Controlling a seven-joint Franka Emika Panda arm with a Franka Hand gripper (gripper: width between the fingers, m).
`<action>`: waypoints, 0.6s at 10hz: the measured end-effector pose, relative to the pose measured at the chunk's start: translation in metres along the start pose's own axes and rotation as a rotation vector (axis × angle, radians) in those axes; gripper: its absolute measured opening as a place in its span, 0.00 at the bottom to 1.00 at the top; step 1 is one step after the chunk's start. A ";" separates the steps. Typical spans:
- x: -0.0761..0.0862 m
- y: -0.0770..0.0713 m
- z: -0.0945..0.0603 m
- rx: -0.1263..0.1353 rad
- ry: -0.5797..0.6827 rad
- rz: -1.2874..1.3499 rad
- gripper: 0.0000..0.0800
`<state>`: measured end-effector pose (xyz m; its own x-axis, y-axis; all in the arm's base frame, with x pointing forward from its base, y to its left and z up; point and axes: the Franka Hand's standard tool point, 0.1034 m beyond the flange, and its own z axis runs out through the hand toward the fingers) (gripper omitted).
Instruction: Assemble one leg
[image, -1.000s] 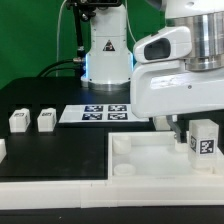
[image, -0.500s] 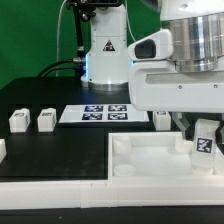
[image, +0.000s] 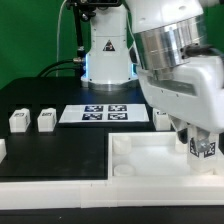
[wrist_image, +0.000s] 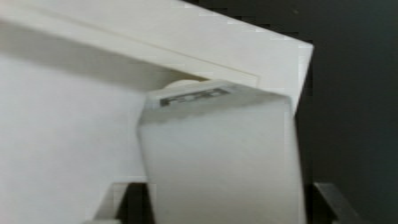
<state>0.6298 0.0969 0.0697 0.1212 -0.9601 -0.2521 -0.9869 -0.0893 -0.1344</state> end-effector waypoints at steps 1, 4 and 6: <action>0.000 0.000 0.000 0.007 -0.018 0.110 0.38; 0.001 -0.001 0.000 0.008 -0.019 0.021 0.46; -0.003 -0.004 -0.002 -0.002 0.009 -0.260 0.63</action>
Offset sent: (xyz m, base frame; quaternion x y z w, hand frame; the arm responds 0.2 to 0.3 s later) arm 0.0000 0.0000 0.0000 0.0000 0.0000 -0.0899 0.9960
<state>0.6331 0.0996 0.0731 0.3703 -0.9070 -0.2007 -0.9228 -0.3343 -0.1917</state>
